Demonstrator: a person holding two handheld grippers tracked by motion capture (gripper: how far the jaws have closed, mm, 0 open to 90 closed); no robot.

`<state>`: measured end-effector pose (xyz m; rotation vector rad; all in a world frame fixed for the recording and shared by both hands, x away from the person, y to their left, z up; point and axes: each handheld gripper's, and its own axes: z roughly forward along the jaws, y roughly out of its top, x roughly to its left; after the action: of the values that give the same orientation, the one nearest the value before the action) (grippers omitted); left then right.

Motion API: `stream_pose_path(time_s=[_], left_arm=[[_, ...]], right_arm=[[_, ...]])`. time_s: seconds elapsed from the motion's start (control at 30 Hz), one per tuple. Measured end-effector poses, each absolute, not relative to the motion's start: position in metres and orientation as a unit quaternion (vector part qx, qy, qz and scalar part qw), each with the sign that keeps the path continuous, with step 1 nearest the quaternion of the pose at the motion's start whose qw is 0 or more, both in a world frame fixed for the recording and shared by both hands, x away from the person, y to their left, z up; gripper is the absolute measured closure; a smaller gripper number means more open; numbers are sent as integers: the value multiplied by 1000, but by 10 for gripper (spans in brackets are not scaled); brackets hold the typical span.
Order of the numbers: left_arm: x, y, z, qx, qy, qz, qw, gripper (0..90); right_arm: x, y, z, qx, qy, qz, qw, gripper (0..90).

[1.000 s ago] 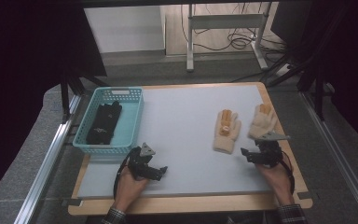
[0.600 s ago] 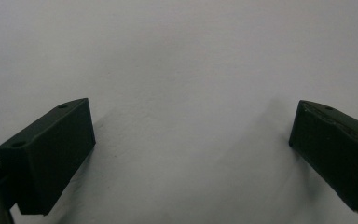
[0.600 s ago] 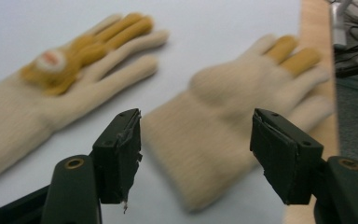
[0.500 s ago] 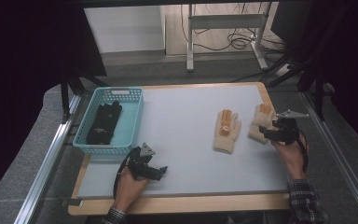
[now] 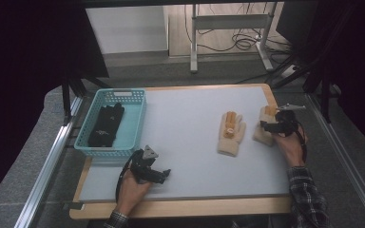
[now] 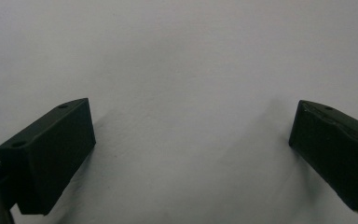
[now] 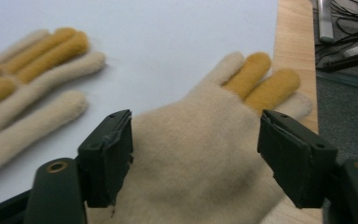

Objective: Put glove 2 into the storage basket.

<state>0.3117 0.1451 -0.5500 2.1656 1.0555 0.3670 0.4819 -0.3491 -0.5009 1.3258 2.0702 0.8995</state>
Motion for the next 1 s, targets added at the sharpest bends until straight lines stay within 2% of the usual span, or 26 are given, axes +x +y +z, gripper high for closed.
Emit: stream_pose_path(time_s=[0.2, 0.3, 0.43, 0.5, 1.0], left_arm=[[312, 145, -550, 834, 406, 141, 345, 4], [312, 145, -550, 834, 406, 142, 345, 4], [312, 145, -550, 834, 406, 142, 345, 4], [312, 145, -550, 834, 406, 142, 345, 4], [312, 145, -550, 834, 407, 141, 345, 5]], right_arm=[[489, -337, -516, 474, 782, 312, 260, 252], [489, -336, -519, 484, 776, 318, 250, 382], [487, -334, -517, 498, 771, 317, 239, 499], [487, -333, -516, 497, 774, 313, 237, 529], [456, -321, -485, 461, 775, 360, 237, 536]])
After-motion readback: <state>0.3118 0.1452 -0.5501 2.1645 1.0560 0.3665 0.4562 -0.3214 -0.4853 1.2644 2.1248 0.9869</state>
